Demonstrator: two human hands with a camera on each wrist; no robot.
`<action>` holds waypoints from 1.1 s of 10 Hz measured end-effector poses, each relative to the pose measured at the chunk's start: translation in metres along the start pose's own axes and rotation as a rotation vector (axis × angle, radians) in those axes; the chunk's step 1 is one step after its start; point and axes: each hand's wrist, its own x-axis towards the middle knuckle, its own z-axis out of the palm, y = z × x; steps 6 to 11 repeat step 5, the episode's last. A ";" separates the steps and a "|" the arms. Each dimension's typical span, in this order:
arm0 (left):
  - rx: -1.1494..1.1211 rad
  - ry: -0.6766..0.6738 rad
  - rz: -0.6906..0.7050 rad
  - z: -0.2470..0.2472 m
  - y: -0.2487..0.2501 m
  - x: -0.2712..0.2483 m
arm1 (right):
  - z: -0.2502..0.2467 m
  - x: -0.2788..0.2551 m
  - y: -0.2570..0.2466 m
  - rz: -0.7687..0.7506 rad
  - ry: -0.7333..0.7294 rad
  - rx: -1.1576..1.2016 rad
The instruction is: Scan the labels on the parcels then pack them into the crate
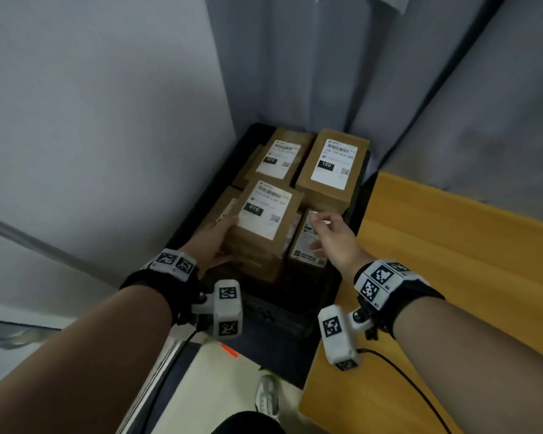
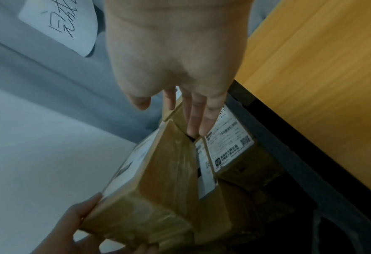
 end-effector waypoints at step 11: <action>0.898 0.250 0.227 0.013 0.015 0.029 | -0.012 0.006 0.013 0.050 0.132 -0.115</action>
